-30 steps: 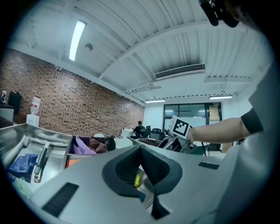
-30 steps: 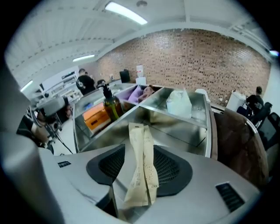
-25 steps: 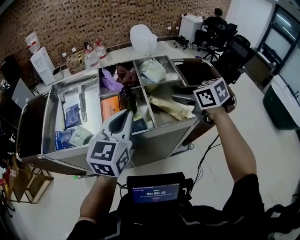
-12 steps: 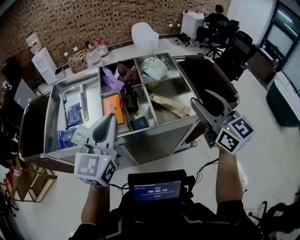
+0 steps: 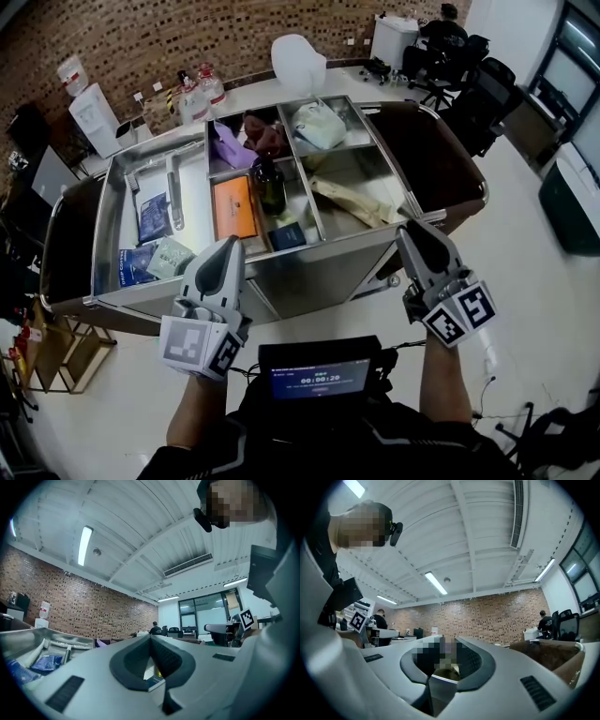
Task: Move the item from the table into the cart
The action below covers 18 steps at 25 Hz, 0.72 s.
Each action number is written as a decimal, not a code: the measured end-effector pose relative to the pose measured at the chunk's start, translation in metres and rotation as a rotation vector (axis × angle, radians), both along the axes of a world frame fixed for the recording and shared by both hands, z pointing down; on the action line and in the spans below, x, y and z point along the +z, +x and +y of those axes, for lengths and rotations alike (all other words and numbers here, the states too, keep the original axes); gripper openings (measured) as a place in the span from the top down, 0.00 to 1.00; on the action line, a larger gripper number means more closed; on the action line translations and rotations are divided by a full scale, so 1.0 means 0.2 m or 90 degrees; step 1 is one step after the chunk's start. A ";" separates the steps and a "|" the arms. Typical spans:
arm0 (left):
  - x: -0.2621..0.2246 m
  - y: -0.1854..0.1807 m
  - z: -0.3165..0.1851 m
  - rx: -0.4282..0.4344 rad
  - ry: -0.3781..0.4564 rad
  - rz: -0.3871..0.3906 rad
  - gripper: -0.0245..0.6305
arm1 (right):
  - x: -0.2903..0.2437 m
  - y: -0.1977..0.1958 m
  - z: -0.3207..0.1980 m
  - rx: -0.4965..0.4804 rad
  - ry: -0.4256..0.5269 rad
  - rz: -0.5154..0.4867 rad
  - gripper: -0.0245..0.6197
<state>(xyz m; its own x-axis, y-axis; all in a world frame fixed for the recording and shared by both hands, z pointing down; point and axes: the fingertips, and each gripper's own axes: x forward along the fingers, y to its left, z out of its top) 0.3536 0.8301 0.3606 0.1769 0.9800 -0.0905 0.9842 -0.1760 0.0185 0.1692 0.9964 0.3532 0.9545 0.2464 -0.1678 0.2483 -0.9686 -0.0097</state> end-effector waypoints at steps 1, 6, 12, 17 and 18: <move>0.01 -0.01 -0.01 0.001 -0.007 -0.001 0.95 | 0.02 -0.01 0.00 0.008 0.004 0.002 0.91; 0.10 -0.03 -0.05 -0.008 0.002 -0.017 0.95 | 0.10 -0.04 -0.07 0.020 0.016 0.016 0.96; 0.13 -0.03 -0.07 -0.009 -0.006 -0.017 0.95 | 0.17 -0.02 -0.08 0.025 0.031 0.008 0.96; 0.15 -0.08 -0.05 0.022 -0.014 -0.009 0.95 | 0.21 0.00 -0.09 0.025 0.038 0.004 0.96; 0.15 -0.10 -0.05 0.030 -0.017 -0.004 0.95 | 0.21 -0.01 -0.09 0.029 0.040 0.004 0.96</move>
<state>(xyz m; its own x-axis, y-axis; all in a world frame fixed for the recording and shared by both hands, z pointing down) 0.3346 0.8207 0.3903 0.1318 0.9845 -0.1156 0.9912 -0.1292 0.0293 0.1682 0.9785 0.3959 0.9408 0.3003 -0.1570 0.2923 -0.9536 -0.0721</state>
